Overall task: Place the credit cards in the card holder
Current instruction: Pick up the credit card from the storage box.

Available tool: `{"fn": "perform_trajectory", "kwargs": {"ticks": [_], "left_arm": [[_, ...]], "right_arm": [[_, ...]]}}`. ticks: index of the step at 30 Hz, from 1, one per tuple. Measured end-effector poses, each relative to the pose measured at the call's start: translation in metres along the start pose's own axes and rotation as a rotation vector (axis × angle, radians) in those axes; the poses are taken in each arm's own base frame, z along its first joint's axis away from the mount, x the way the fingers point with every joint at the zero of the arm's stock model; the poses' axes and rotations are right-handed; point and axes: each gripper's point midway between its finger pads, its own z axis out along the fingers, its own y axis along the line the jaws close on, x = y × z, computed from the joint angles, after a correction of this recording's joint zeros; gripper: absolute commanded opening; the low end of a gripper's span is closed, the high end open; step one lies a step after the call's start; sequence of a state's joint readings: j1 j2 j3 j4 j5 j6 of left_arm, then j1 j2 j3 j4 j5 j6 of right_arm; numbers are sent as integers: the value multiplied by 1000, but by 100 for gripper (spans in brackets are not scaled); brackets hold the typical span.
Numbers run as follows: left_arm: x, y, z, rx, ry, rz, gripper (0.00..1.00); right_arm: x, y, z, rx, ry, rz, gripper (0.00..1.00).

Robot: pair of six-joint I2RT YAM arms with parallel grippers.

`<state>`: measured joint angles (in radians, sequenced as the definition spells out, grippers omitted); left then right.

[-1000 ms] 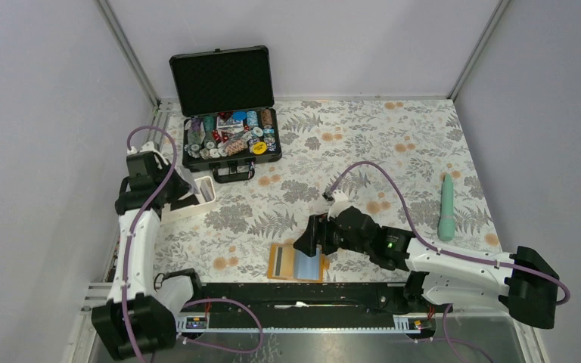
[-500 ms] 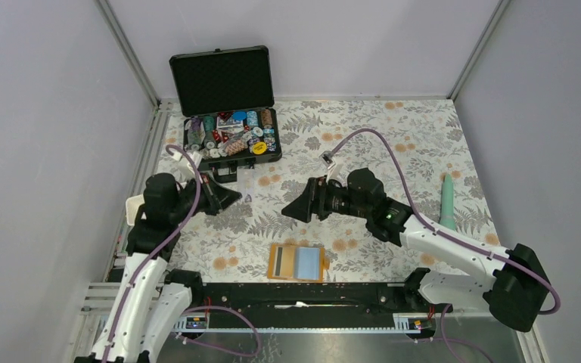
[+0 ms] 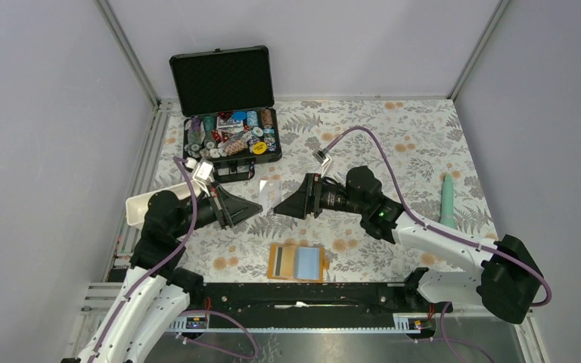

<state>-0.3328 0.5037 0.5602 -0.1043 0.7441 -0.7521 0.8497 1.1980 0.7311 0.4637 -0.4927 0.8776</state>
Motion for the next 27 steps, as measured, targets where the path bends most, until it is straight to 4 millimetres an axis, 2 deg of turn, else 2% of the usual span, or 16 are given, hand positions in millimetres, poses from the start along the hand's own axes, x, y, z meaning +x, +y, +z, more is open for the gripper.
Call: {"fn": "perform_trajectory", "kwargs": {"ticks": [2,10,13,14,17,18,23,27], "left_arm": [[4,-7,1,28,17,-1,0],[15,-22,3,86,63,-11,0],[15,-23,4,82,61,-17,10],[15,-22,4,79,60,-19,18],[16,-23,4,82,62,-23,38],[17,-26,3,89,66,-25,40],[17,-33,-2,111,60,-10,44],[20,-36,-4,127,71,-7,47]], "right_arm": [[-1,1,1,-6,-1,10,61],[-6,16,0,-63,-15,20,19],[-5,23,-2,-86,-9,22,3],[-5,26,-3,-96,-9,17,0],[-7,33,-7,-119,-17,11,0],[-6,33,-7,-120,-18,11,0],[1,29,-13,-116,-15,19,0],[3,37,-21,-147,-15,3,0]]}}
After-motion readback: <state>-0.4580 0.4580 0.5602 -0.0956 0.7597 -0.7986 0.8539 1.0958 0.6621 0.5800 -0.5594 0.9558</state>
